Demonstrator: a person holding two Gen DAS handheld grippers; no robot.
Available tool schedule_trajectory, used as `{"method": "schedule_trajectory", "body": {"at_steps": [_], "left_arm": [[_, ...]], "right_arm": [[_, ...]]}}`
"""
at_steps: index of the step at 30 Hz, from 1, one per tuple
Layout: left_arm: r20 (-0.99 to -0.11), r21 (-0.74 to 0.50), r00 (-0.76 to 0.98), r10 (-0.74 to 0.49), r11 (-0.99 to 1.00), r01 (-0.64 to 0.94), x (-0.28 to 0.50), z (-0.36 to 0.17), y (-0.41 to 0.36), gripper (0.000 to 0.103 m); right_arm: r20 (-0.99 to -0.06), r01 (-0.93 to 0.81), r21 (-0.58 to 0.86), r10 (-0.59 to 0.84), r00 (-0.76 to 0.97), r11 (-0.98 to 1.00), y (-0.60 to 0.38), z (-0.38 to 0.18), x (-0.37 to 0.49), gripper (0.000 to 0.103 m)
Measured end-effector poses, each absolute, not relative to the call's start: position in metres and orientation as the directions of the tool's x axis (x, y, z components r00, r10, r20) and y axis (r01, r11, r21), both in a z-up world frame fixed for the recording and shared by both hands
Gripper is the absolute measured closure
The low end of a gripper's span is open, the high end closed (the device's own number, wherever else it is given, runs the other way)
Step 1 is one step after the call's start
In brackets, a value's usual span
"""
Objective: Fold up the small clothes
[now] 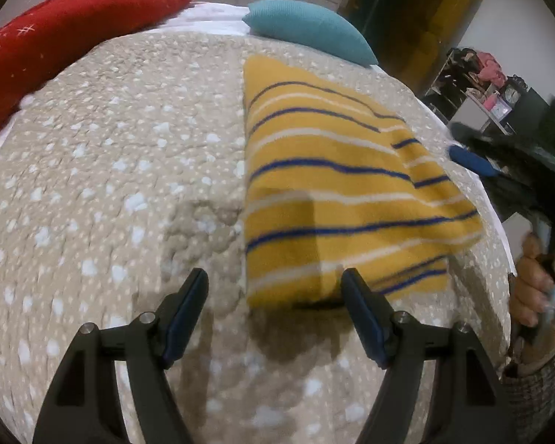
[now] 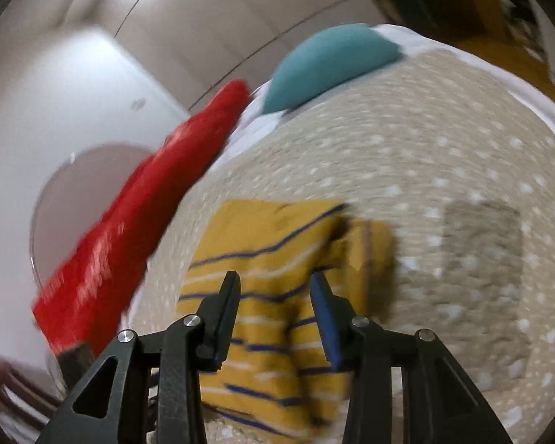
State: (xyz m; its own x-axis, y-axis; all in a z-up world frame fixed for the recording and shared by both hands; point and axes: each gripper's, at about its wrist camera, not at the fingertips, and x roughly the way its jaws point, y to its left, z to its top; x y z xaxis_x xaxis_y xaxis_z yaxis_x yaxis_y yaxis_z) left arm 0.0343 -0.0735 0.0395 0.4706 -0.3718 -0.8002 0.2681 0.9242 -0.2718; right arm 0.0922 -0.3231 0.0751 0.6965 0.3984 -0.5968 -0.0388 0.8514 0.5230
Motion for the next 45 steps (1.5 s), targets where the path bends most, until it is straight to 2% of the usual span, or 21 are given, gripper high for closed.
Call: {"method": "schedule_trajectory", "body": {"at_steps": [1, 3, 5, 6, 7, 9, 11, 13, 15, 17, 25, 30, 32, 35, 37, 42, 45], "left_arm": [[-0.799, -0.277, 0.470, -0.374, 0.924, 0.264, 0.028, 0.040, -0.071, 0.030], [-0.795, -0.293, 0.470, -0.385, 0.921, 0.258, 0.017, 0.040, -0.068, 0.030], [-0.788, -0.312, 0.470, -0.397, 0.916, 0.251, 0.008, 0.040, -0.067, 0.030], [-0.785, -0.322, 0.471, -0.403, 0.914, 0.245, 0.003, 0.040, -0.065, 0.030], [-0.784, -0.328, 0.471, -0.405, 0.914, 0.240, 0.002, 0.040, -0.064, 0.030], [-0.781, -0.335, 0.472, -0.409, 0.912, 0.235, 0.000, 0.043, -0.062, 0.030], [-0.778, -0.332, 0.480, -0.406, 0.914, 0.234, -0.007, 0.044, -0.058, 0.029], [-0.781, -0.314, 0.491, -0.385, 0.923, 0.224, -0.014, 0.044, -0.056, 0.029], [-0.789, -0.309, 0.488, -0.373, 0.928, 0.208, -0.015, 0.039, -0.054, 0.029], [-0.804, -0.308, 0.472, -0.362, 0.932, 0.190, -0.017, 0.033, -0.054, 0.029], [-0.793, -0.296, 0.504, -0.342, 0.940, 0.172, -0.038, 0.033, -0.043, 0.027], [-0.792, -0.290, 0.519, -0.322, 0.946, 0.143, -0.051, 0.037, -0.029, 0.027], [-0.785, -0.267, 0.545, -0.295, 0.955, 0.133, -0.055, 0.041, -0.023, 0.022], [-0.778, -0.221, 0.581, -0.238, 0.970, 0.101, -0.060, 0.044, -0.017, 0.021], [-0.777, -0.206, 0.589, -0.219, 0.974, 0.091, -0.061, 0.043, -0.016, 0.021], [-0.772, -0.183, 0.608, -0.187, 0.981, 0.069, -0.067, 0.047, -0.006, 0.021], [-0.769, -0.151, 0.623, -0.146, 0.987, 0.045, -0.070, 0.050, 0.002, 0.019]], "right_arm": [[-0.628, -0.023, 0.479, 0.361, 0.689, 0.878, -0.313, 0.072, 0.097, 0.058], [-0.689, 0.028, 0.433, 0.311, 0.655, 0.901, -0.305, 0.059, 0.109, 0.050], [-0.692, 0.076, 0.486, 0.331, 0.641, 0.870, -0.309, 0.043, 0.119, 0.049], [-0.668, 0.088, 0.563, 0.390, 0.634, 0.822, -0.315, 0.035, 0.125, 0.052], [-0.637, 0.091, 0.635, 0.454, 0.623, 0.767, -0.321, 0.030, 0.129, 0.081], [-0.559, 0.084, 0.739, 0.538, 0.631, 0.669, -0.332, 0.028, 0.128, 0.086], [-0.521, 0.048, 0.737, 0.521, 0.676, 0.675, -0.338, 0.042, 0.117, 0.087], [-0.523, 0.061, 0.721, 0.485, 0.702, 0.690, -0.348, 0.048, 0.105, 0.087], [-0.603, 0.142, 0.655, 0.401, 0.690, 0.742, -0.354, 0.038, 0.101, 0.087], [-0.667, 0.175, 0.591, 0.355, 0.655, 0.788, -0.350, 0.028, 0.099, 0.081], [-0.591, 0.031, 0.502, 0.316, 0.742, 0.864, -0.324, 0.075, 0.037, 0.080], [-0.718, 0.120, 0.488, 0.319, 0.619, 0.865, -0.318, 0.022, 0.037, 0.080], [-0.698, 0.116, 0.469, 0.287, 0.656, 0.876, -0.315, 0.029, 0.023, 0.080], [-0.640, 0.027, 0.392, 0.251, 0.726, 0.920, -0.285, 0.062, 0.004, 0.080], [-0.634, -0.032, 0.344, 0.258, 0.730, 0.938, -0.260, 0.073, 0.004, 0.080], [-0.698, -0.130, 0.309, 0.317, 0.642, 0.942, -0.199, 0.050, 0.035, 0.080], [-0.768, -0.102, 0.306, 0.309, 0.560, 0.947, -0.176, 0.020, 0.053, 0.079]]}}
